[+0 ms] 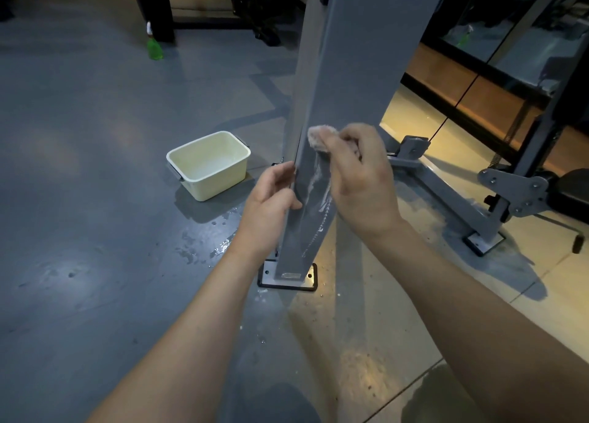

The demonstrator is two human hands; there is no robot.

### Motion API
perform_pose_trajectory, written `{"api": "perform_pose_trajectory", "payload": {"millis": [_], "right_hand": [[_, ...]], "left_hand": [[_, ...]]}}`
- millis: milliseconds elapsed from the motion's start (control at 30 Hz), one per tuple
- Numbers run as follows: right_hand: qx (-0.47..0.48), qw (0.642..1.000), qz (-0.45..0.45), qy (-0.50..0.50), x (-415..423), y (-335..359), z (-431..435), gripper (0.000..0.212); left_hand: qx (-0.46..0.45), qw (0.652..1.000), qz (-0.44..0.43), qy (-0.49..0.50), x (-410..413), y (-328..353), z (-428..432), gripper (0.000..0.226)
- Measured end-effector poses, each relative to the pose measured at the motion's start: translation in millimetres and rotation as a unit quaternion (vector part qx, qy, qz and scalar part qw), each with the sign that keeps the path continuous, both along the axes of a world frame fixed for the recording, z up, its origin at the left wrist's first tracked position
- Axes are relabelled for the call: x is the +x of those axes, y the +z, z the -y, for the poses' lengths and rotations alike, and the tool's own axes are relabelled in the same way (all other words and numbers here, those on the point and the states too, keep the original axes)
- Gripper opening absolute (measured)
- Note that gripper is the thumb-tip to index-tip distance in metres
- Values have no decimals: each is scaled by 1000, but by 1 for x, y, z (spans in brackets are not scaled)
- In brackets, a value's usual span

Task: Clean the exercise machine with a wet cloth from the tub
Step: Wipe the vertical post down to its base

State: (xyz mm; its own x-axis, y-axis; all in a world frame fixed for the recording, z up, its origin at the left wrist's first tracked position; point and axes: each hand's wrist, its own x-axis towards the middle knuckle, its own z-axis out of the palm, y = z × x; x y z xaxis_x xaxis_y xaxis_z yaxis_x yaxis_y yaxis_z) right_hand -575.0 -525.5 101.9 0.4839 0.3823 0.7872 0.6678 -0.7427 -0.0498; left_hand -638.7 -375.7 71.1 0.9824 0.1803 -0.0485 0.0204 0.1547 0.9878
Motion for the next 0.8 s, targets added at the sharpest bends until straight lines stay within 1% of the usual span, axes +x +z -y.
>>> {"api": "perform_pose_trajectory", "payload": {"millis": [33,100,167,233,300,333,433,500,567,633,700,733,800], "right_hand": [[14,1000,11,-12,4,-2,-4,35],[4,1000,17,-24,7,-23,-9,36],[-35,999,-23,-9,0,-53,-7,36],[-66,994,-89,4,-9,-68,-2,38],[-52,993,-104,5,-10,-61,-1,39],[-31,995,-96,2,-11,-52,-3,37],[42,999,-16,-16,-6,-20,-10,30],[65,998,8,-20,0,-15,-11,31],[38,999,-11,-14,-1,-31,-10,41],[-21,998,-59,-6,-5,-56,-8,39],[-48,993,-109,-2,-12,-66,-6,37],[-38,992,-120,0,-15,-64,-5,37],[13,994,-105,4,-21,-48,-5,35]], "left_hand": [[7,1000,-7,4,1,-1,0,69],[34,999,-15,1,2,-2,2,67],[52,998,-22,0,3,-5,2,62],[56,998,-35,1,4,-8,1,66],[71,996,-46,-8,7,-12,0,68],[80,996,-43,-13,7,-14,0,68],[92,995,-44,-21,10,-20,-1,69],[89,995,-44,-28,12,-23,-2,73],[82,995,-39,-31,12,-24,-2,77],[78,996,-41,-29,12,-23,-3,68],[71,996,-49,-31,10,-19,-4,67],[70,996,-51,-32,10,-18,-5,71],[74,995,-52,-36,9,-18,-6,78]]}}
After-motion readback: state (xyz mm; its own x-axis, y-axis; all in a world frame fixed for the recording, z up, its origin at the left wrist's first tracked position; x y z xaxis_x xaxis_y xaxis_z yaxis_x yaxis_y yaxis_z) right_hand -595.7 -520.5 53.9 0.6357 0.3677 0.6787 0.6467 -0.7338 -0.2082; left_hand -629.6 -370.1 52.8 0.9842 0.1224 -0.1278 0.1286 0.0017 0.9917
